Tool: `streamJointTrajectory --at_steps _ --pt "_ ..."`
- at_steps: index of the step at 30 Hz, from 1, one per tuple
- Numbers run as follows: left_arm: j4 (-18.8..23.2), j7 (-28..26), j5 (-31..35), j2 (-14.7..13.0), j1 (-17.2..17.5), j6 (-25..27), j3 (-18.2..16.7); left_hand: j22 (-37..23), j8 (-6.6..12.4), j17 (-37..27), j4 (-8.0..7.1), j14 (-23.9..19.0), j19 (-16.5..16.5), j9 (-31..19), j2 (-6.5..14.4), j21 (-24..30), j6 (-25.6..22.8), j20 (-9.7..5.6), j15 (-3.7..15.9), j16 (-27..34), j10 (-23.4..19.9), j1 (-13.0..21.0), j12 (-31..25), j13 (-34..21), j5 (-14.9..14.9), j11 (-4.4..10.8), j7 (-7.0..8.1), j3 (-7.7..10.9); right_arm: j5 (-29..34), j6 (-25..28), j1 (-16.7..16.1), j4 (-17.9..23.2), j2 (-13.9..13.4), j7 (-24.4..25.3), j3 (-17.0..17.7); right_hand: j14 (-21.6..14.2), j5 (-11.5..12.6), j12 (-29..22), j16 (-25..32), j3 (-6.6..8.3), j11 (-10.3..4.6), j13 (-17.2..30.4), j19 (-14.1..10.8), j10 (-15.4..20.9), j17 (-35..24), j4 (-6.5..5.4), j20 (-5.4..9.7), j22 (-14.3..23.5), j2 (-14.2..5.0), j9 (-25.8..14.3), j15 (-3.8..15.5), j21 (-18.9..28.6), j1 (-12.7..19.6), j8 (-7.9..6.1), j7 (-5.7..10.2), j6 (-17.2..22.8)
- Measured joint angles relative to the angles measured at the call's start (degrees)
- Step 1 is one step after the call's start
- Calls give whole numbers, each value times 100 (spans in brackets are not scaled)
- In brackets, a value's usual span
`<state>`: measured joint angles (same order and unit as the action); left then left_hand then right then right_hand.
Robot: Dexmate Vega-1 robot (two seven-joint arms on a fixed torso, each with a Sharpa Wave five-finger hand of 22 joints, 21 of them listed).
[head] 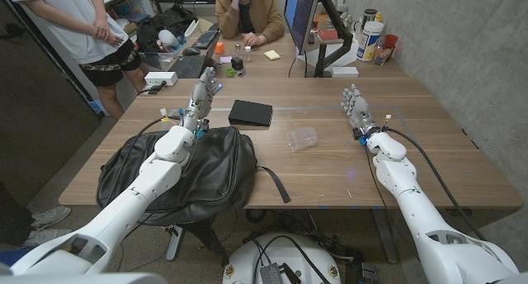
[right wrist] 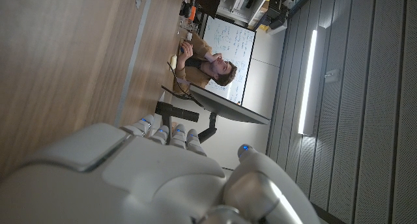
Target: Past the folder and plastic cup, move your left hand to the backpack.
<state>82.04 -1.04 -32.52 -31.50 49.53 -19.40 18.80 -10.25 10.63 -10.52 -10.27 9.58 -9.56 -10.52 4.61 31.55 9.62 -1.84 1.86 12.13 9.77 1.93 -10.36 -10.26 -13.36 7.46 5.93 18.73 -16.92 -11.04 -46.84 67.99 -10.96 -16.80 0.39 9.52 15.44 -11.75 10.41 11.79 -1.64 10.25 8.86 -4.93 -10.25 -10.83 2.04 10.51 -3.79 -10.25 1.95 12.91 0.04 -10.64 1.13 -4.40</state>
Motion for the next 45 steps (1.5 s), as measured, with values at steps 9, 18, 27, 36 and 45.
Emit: streamJointTrajectory --at_steps 9,18,27,36,45 --pt "104 -33 45 -38 47 -3 -21 0 0 0 23 0 0 0 0 0 0 0 0 0 0 0 0 0 0 0 0 22 -12 -1 -22 35 -3 -3 3 0 0 0 0 0 0 0 0 0 0 0 0 0 0 0 0 0 0 0 0 0" --pt "215 -73 112 -89 100 -18 -55 0 0 0 23 0 0 0 23 -22 0 0 0 0 0 23 0 0 0 0 0 23 -20 -3 -46 52 -4 -3 3 0 -41 0 0 0 0 0 0 0 0 0 0 0 0 0 0 0 0 0 0 0" --pt "280 -108 182 -122 140 -32 -73 0 0 0 25 0 0 0 23 -22 33 0 0 0 0 23 0 0 0 0 32 25 -23 -4 -74 90 -2 6 -1 0 -41 0 0 0 0 0 0 0 0 0 0 0 0 0 0 1 0 0 0 0" --pt "339 -135 255 -151 179 -74 -100 0 0 0 39 0 0 0 7 -42 33 0 0 0 0 39 0 0 0 0 32 39 -23 -6 -91 110 7 29 -14 0 -40 0 0 0 0 0 0 0 0 0 0 0 0 0 0 -23 0 0 0 0" --pt "406 -174 334 -188 223 -109 -126 0 0 0 32 0 0 0 37 -41 32 0 0 0 0 69 0 0 0 0 32 79 -22 -14 -97 111 26 52 -38 0 -40 0 0 0 0 0 0 0 0 0 0 0 0 0 0 -23 0 0 0 0"
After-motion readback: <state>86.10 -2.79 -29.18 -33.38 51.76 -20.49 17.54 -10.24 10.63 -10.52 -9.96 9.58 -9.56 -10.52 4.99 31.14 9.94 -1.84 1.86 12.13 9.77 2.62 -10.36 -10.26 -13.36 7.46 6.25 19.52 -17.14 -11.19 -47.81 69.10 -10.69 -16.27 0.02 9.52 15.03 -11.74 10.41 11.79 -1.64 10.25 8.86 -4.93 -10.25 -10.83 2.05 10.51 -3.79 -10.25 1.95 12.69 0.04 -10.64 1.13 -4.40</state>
